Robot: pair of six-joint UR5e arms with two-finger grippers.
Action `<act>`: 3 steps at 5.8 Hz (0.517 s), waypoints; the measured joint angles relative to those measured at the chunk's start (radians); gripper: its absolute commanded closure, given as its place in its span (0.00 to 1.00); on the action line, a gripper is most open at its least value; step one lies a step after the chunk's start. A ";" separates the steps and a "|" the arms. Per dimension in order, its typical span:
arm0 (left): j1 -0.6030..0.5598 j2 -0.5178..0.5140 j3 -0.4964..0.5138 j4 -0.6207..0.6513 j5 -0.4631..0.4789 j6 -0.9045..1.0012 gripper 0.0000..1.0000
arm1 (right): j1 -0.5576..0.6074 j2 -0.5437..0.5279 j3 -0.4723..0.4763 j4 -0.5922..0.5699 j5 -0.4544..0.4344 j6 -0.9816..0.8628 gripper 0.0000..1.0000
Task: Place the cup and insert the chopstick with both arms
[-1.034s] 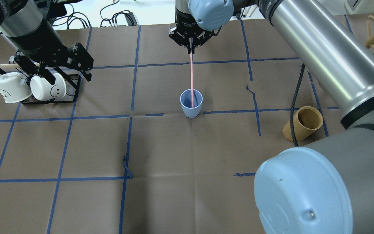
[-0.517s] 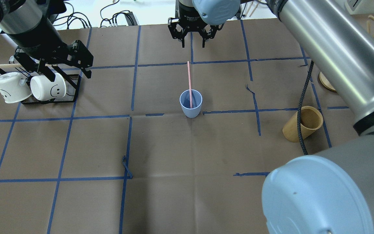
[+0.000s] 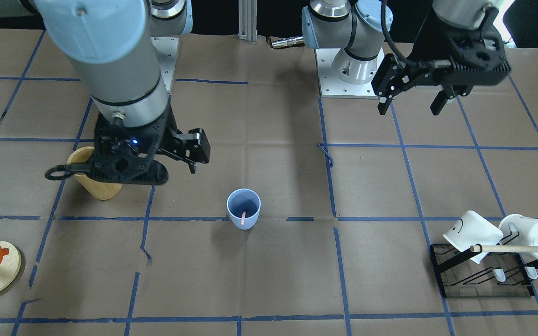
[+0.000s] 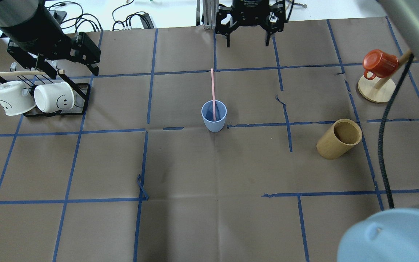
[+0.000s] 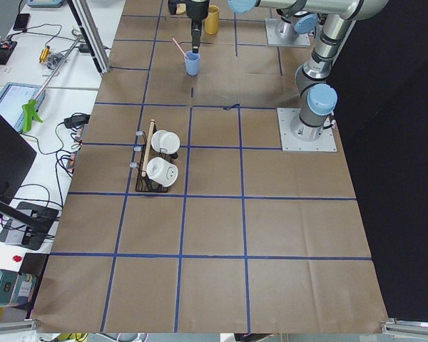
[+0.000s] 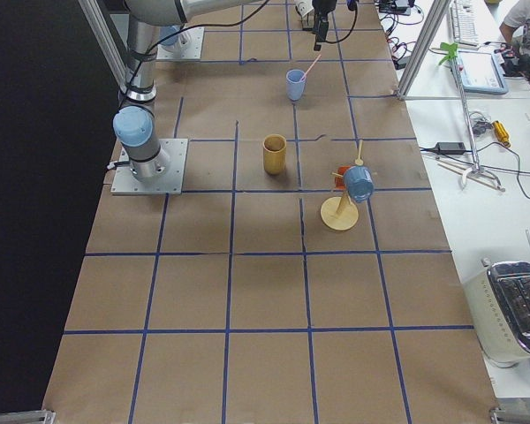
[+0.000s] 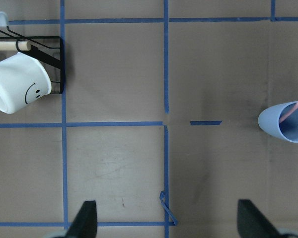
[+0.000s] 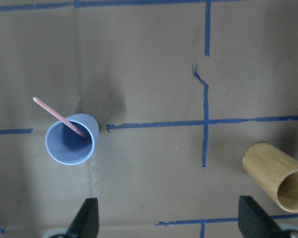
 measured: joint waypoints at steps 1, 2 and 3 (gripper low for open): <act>-0.040 0.006 -0.007 -0.010 0.001 0.006 0.01 | -0.066 -0.103 0.118 0.003 0.006 -0.045 0.01; -0.059 0.005 -0.010 -0.007 -0.002 0.016 0.01 | -0.114 -0.189 0.238 -0.051 0.011 -0.064 0.00; -0.061 0.002 -0.010 0.001 -0.007 0.025 0.01 | -0.133 -0.233 0.316 -0.125 0.012 -0.065 0.00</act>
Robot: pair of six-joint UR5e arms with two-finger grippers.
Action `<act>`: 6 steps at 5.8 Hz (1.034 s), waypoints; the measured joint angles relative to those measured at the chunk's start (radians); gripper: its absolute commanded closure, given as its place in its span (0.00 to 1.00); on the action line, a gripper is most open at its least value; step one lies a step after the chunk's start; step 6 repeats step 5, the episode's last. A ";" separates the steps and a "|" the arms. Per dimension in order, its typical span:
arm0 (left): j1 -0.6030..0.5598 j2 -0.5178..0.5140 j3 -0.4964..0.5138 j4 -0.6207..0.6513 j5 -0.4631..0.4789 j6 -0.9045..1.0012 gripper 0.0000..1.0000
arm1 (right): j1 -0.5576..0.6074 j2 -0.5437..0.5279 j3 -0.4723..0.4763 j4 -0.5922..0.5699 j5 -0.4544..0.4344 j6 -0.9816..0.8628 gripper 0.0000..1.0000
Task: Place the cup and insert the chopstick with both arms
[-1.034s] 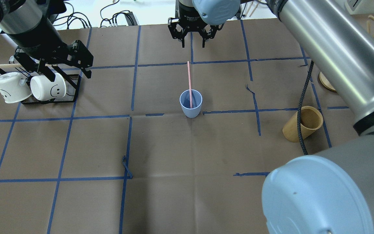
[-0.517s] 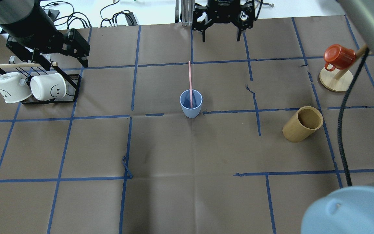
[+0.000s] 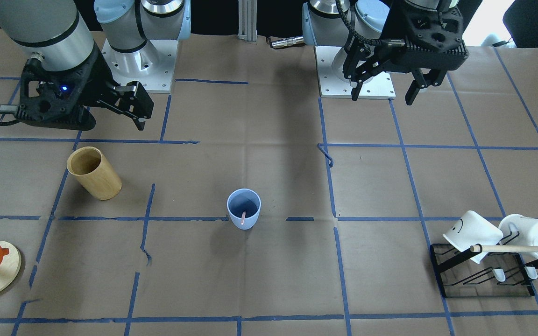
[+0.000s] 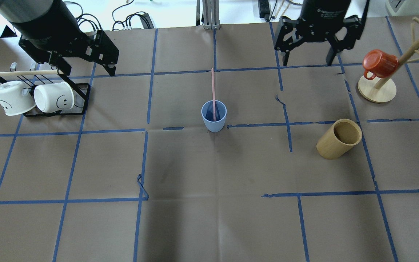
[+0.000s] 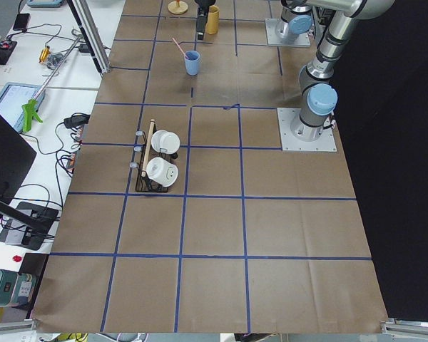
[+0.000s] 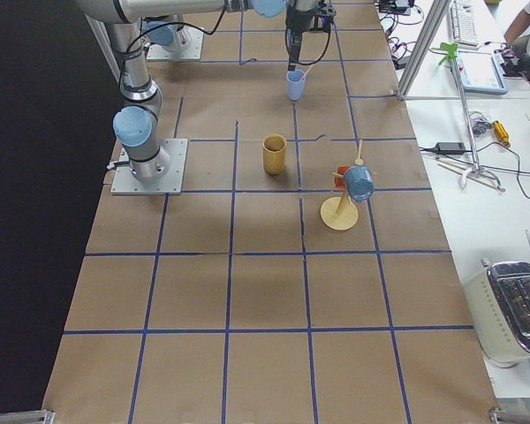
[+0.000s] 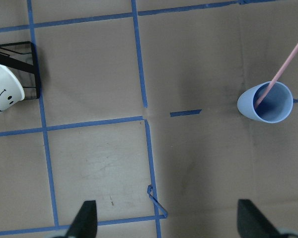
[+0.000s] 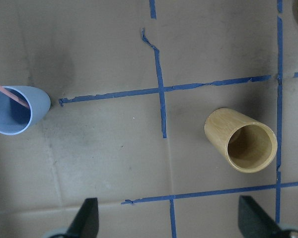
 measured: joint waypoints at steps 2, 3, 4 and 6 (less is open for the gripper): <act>-0.001 -0.007 -0.008 0.004 -0.002 0.007 0.01 | -0.006 -0.018 0.040 -0.048 0.001 0.001 0.00; -0.007 -0.006 -0.009 0.004 -0.003 0.004 0.01 | -0.005 -0.020 0.042 -0.050 0.000 0.001 0.00; -0.012 -0.006 -0.012 0.003 -0.003 0.001 0.01 | -0.004 -0.023 0.042 -0.051 -0.003 0.001 0.00; -0.013 -0.016 -0.018 0.004 0.002 0.002 0.01 | -0.003 -0.024 0.042 -0.050 -0.003 0.001 0.00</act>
